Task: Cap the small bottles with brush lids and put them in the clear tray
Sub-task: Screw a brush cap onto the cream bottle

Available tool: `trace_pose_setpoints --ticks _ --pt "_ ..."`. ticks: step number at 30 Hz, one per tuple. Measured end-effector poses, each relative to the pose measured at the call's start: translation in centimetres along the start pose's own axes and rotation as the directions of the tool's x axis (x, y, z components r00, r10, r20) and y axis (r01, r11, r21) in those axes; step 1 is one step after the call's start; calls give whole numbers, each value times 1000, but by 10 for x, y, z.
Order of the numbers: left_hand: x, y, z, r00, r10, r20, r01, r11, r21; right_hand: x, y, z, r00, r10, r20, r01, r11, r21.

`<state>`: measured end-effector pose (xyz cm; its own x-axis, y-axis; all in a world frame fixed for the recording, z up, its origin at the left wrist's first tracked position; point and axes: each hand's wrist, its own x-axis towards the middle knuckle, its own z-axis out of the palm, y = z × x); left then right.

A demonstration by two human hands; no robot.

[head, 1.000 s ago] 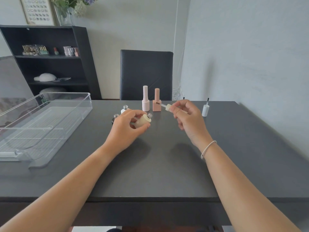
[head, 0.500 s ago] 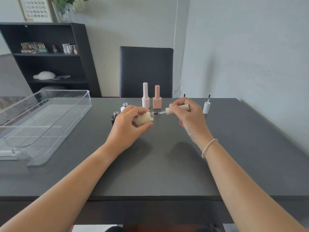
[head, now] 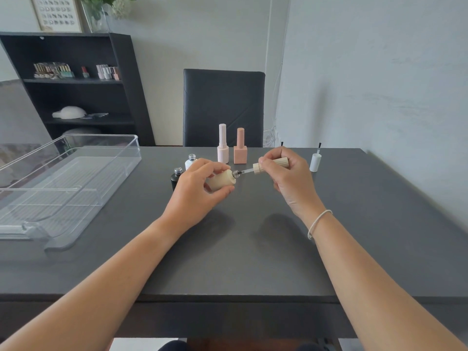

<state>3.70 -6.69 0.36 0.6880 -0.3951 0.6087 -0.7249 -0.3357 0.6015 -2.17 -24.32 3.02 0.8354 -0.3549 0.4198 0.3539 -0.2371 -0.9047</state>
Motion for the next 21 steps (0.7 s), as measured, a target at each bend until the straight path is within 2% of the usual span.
trace_pose_setpoints --ticks 5,12,16,21 --pt "-1 2 1 1000 16 21 -16 1000 6 -2 0 2 999 -36 31 38 997 -65" --pt "-2 5 2 997 51 52 -51 999 5 -7 5 4 967 -85 238 128 977 -169" --pt "-2 4 1 998 35 44 -35 999 9 -5 10 4 970 -99 221 153 958 -241" --pt "-2 5 1 997 47 57 -48 999 12 -1 15 4 984 -72 164 136 895 -424"
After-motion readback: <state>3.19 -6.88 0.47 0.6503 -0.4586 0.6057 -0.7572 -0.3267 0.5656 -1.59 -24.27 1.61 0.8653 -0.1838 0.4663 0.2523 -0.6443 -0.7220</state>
